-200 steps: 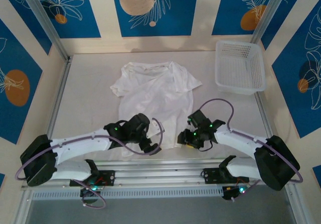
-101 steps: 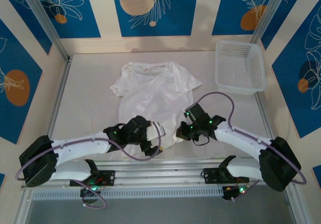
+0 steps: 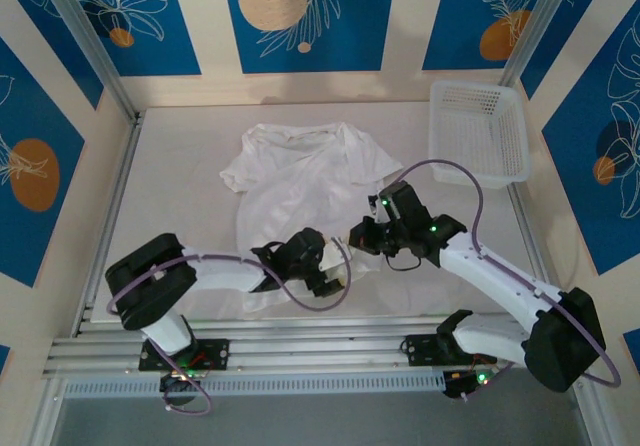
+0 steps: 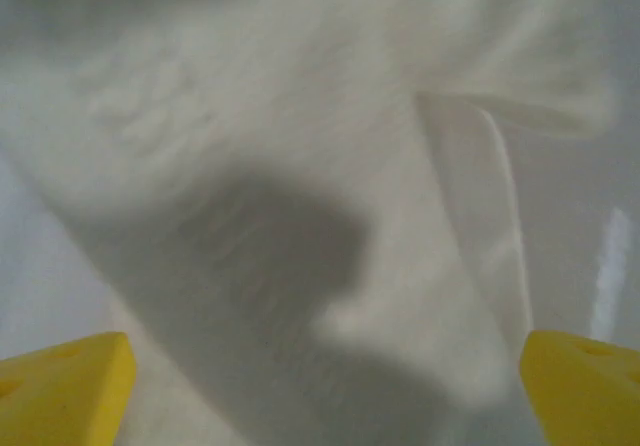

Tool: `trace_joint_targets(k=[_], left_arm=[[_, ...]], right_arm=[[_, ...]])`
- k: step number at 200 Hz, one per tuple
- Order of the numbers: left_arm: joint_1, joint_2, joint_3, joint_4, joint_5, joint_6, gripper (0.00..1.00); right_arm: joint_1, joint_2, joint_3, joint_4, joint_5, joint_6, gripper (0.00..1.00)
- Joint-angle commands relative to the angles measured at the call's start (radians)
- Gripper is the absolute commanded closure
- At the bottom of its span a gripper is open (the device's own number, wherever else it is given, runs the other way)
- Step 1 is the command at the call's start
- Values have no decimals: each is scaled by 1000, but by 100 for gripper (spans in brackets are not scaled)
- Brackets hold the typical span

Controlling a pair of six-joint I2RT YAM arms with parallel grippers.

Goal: Fold the inside-out t-shirt

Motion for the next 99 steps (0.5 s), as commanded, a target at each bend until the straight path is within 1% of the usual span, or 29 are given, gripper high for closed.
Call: trace_joint_targets(k=[1,7,21,37,60,76,85,92,99], left_arm=[[5,41,53,76,-104,-85,8],[5,48,60,56,-149,-102,11],[10,38,51,22,-326,-153,17],[34,-18,4,3,-428,-184,19],[89,-106,-48,-35,-482,-236,20],[144,-158,-65,-69,-466,-287,23],[183,-182,-64,-103,-464,-349,30],[216,-198,-49,-162,-461,-417,36],[250,-213,-31,-206,-428,-460,46]], right_arm=[[-40,-58,33,-51,-3,-41,100],[-55,-71,36,-57,-1,-46,100],[-108,-111,45,-87,9,-65,100],[-165,-154,51,-109,6,-94,100],[-230,-185,60,-136,-9,-153,100],[-267,-187,74,-170,-11,-184,100],[-281,-188,78,-177,-13,-193,100],[-289,-190,79,-179,-16,-197,100],[-296,-192,73,-177,-16,-200,100]])
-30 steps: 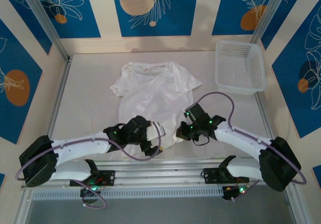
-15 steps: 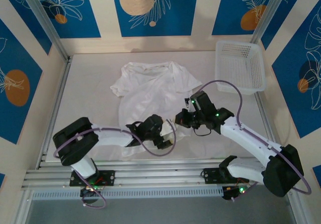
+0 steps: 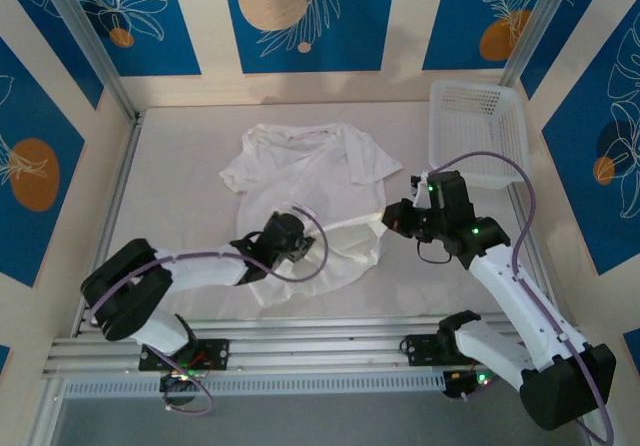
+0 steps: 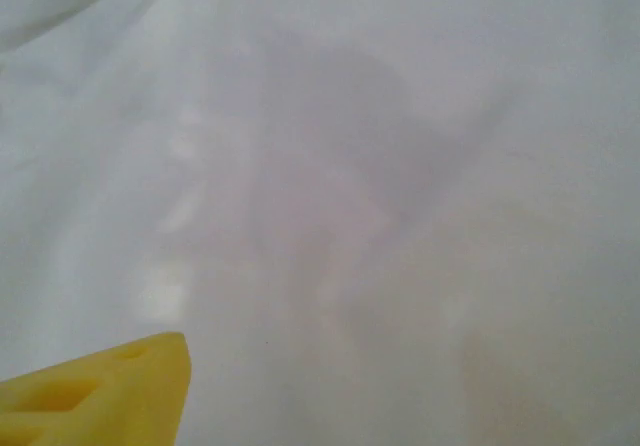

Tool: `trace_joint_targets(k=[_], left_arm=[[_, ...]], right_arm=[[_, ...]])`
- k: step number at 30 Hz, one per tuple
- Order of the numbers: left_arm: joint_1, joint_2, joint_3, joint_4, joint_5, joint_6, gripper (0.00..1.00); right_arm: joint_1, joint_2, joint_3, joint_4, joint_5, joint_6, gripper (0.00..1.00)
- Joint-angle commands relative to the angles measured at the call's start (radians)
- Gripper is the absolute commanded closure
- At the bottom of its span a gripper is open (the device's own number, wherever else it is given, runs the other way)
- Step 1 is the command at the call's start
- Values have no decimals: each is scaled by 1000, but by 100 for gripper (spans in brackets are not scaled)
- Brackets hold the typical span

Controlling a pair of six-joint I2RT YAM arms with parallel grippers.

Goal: Fold the inside-out t-shirt

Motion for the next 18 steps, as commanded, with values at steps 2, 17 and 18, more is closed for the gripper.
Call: trace_joint_targets(k=[2,17,18], left_arm=[[115,-85,30,-155,40,-211,58],[129,-226,331,-419,267,-267,100],[129,-217,357,-449,250,-273,100]], right_arm=[[-32,-16,18,-48,-20,-67,100],[498,18,-290,897,189,-787,57],[545,71,-280,940,235,-862,61]])
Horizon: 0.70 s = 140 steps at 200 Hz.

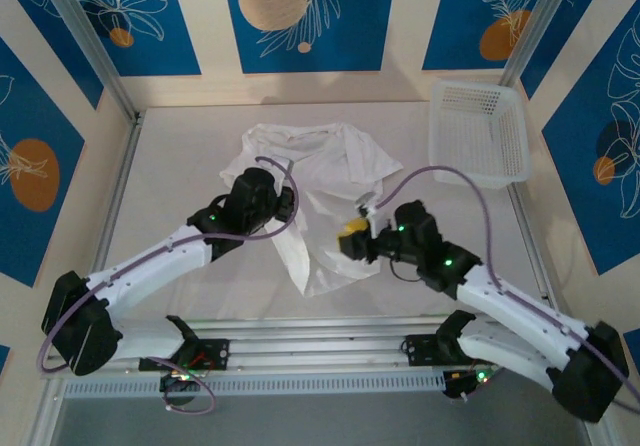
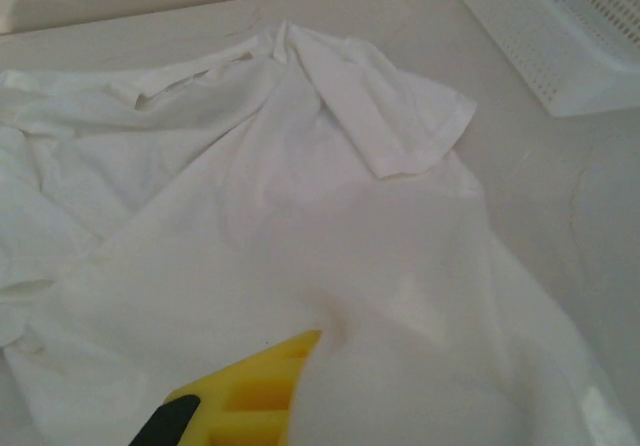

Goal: Fold the inside-out t-shirt

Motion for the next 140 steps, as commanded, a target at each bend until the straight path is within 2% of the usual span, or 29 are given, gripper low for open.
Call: trace_joint_targets(k=[1,21,29,53,73,90,107,121,140], left_arm=[[3,17,88,-143,-3,-36,100],[3,16,123,-165,-3,-49,100],[4,12,136,-170,11,-52,100],[4,-4,160,-188,44,-38,100],[4,-16,171,-201,59,-25,100],[5,-22,177,-202,104,-17,100],[5,-18,192,-225,149,-25,100],[5,-10,211,-236,217,-45,100],[4,17,241,-216,314,-100,100]], right_arm=[[147,161,-2,394,166,-419,66],[222,343,3,562,308,-673,88],[232,432,-16,683,346,-804,100],[223,654,-22,1010,514,-1054,100],[201,757,13,1004,534,-1172,100],[157,832,54,1097,645,-1186,100],[101,857,73,1162,704,-1241,100],[39,883,115,1182,781,-1292,100],[-37,942,138,1321,818,-1366,100]])
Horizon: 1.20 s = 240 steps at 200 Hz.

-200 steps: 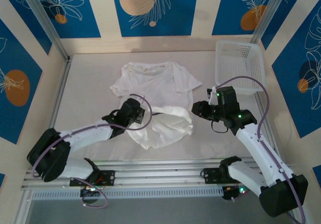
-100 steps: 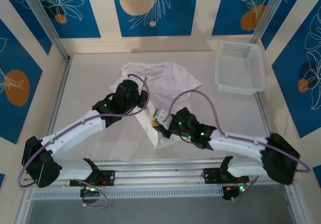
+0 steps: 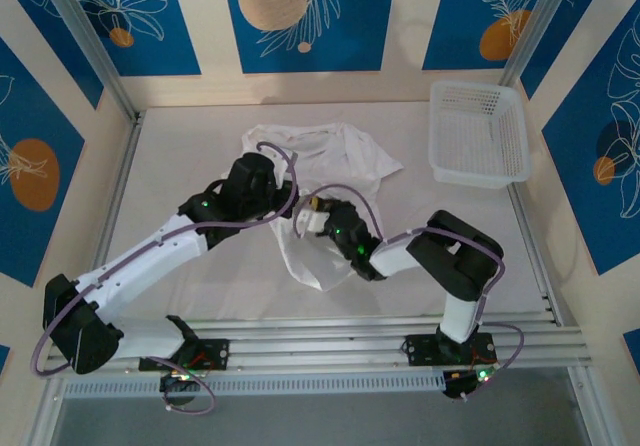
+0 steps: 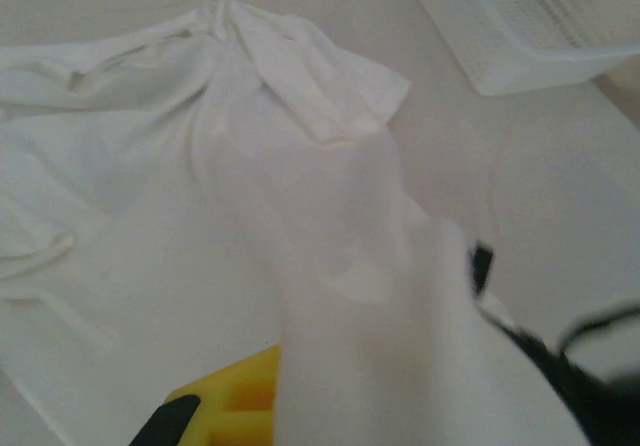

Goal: Fold the inside-out t-shirt

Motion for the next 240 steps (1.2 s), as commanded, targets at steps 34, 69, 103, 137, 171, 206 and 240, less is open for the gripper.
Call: trace_joint_targets(k=[34,69,103,137,171,206,240], left_arm=[[4,108,251,-53,202,-192,100],[4,125,342,49,260,-281,100],[4,135,429,67,279,-259,100],[3,139,467,68,313,-211,100],[-17,173,562,95,422,-217,100],[-50,205,728,-7,426,-144,100],[-59,219,755,-19,406,-127,100]], right_arm=[[-68,109,96,212,127,-147,100],[25,78,196,-283,-11,187,100],[77,37,214,-436,-112,356,100],[19,-134,306,-680,-217,593,100],[-150,-40,505,-1054,-716,964,100],[-106,102,625,-1248,-817,975,100],[-153,-10,659,-1230,-858,1069,100]])
